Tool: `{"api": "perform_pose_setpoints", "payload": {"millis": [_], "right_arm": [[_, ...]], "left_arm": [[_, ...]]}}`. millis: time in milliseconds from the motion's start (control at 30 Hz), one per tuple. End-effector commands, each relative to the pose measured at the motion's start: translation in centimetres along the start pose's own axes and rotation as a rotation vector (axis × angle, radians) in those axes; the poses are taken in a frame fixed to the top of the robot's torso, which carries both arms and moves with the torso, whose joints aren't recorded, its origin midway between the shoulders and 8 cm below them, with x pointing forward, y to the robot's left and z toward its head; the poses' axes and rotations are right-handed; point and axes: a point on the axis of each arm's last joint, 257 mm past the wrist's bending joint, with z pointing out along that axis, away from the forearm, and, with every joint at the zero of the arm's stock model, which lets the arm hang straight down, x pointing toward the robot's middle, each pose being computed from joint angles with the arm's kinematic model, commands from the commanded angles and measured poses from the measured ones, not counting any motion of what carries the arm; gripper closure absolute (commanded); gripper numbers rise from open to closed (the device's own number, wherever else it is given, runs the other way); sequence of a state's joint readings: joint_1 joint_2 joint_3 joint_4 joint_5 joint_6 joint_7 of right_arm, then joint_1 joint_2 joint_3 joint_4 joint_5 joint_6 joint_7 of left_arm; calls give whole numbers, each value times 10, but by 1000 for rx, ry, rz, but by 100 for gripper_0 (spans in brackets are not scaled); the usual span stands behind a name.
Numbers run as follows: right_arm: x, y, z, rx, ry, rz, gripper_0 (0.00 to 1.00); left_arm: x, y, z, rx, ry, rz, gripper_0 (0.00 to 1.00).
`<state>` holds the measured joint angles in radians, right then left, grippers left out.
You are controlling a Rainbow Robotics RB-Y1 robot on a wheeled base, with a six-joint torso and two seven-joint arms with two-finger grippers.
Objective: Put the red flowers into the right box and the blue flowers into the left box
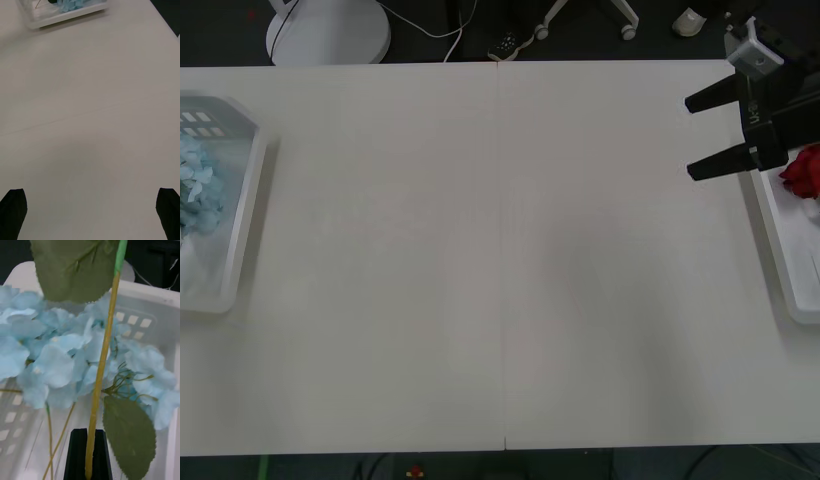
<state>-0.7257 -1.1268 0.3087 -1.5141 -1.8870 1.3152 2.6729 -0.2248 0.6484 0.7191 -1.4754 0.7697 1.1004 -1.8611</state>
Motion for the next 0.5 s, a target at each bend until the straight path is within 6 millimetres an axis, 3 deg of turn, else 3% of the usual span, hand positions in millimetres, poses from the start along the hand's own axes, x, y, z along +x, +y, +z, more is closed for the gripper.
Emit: {"api": "perform_pose_setpoints", "payload": {"millis": [33,167,500], "right_arm": [[3,8,-8,0,28,-58,0],[2,10,-6,-1,33,-72,0],[-3,8,2,8,12,-75,0]], "left_arm": [[-22,53,-32,-122,18,62,100],[3,74,-36,-188,81,102,100],[57,83,-27,-222,169,151,100]]}}
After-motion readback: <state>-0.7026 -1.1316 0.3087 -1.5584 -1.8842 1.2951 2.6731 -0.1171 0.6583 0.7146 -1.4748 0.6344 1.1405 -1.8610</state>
